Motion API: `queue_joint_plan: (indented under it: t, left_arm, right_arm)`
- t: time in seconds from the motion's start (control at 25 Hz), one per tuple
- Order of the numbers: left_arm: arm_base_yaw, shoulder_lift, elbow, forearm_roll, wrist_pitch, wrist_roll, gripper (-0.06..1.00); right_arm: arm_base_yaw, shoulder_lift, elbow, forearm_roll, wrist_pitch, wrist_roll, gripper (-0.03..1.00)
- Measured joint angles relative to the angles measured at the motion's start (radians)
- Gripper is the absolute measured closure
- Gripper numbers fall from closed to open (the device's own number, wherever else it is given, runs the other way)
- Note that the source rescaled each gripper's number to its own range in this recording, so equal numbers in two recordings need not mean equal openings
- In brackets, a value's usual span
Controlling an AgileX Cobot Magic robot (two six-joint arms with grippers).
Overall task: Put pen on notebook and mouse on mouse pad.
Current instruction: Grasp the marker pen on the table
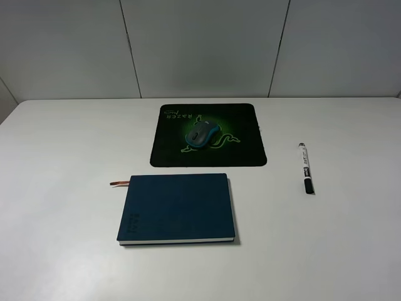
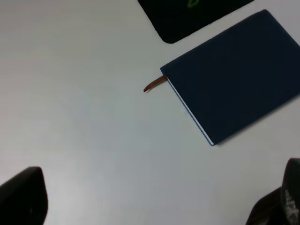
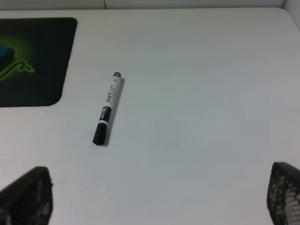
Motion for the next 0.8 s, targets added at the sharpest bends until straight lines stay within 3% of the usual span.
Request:
queue_joint_plan:
  t: [0.16,0.52,0.8]
  left_arm:
    - [0.025,-0.162,0.114,0.000,0.000,0.000,-0.05]
    - [0.307,-0.402,0.386,-0.052,-0.059,0.000,-0.05]
    - [0.498,-0.536,0.489,-0.117,-0.115,0.023,-0.05]
  right_arm:
    - [0.000,0.000,0.000,0.000,0.000,0.000,-0.03]
    - [0.000,0.000,0.000,0.000,0.000,0.000,-0.03]
    - [0.000,0.000,0.000,0.000,0.000,0.000,-0.03]
